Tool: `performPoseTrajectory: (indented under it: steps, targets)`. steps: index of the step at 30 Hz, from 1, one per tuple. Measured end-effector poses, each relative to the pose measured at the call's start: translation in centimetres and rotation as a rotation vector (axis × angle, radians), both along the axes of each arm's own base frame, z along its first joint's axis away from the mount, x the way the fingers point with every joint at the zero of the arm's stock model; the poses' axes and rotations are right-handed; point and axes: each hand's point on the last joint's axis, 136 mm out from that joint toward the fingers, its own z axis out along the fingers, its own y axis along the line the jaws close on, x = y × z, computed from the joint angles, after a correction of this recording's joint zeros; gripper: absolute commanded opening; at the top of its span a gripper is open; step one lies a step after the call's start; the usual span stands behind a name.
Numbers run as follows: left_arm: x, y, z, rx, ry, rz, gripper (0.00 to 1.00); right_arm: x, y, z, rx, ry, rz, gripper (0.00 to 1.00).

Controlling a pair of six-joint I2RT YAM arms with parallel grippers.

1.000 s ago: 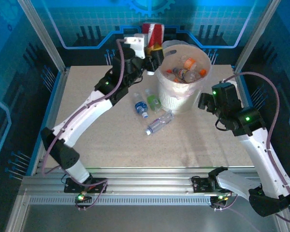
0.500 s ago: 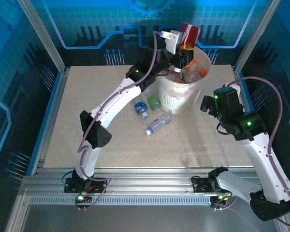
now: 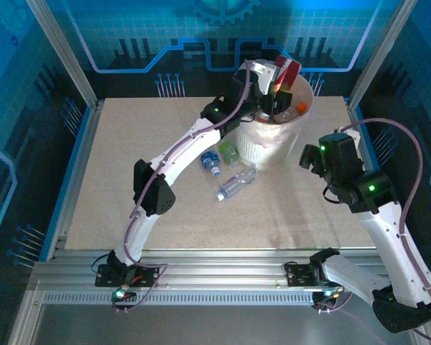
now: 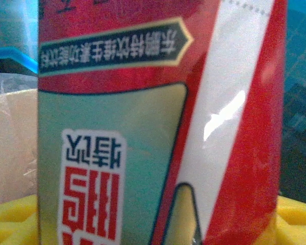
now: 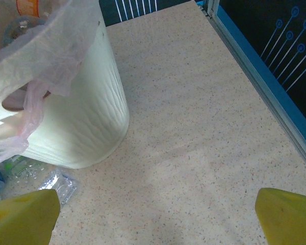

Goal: Put the plastic bottles in the bin

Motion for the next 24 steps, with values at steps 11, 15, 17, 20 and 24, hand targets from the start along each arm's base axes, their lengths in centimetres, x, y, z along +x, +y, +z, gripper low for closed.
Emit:
performPoseTrajectory:
  steps: [11, 15, 17, 20, 24]
  targets:
    - [0.0, 0.1, 0.5, 0.009, -0.02, -0.003, 0.99, -0.1, 0.0, -0.2, 0.0, 0.009, -0.002, 1.0]
    - [0.0, 0.1, 0.5, 0.012, -0.022, -0.003, 0.99, -0.1, 0.2, -0.3, 0.008, 0.011, 0.005, 1.0]
    - [0.0, 0.2, 0.6, 0.014, -0.026, 0.001, 0.99, -0.1, 0.3, -0.4, 0.022, 0.014, 0.008, 1.0]
    - [-0.1, 0.7, 1.5, 0.016, -0.044, 0.017, 0.99, -0.3, 0.8, -1.4, 0.053, 0.035, 0.013, 1.0]
    - [-1.4, 2.4, 5.0, 0.005, -0.092, 0.045, 0.99, -0.7, 1.7, -3.8, 0.105, 0.074, 0.021, 1.0]
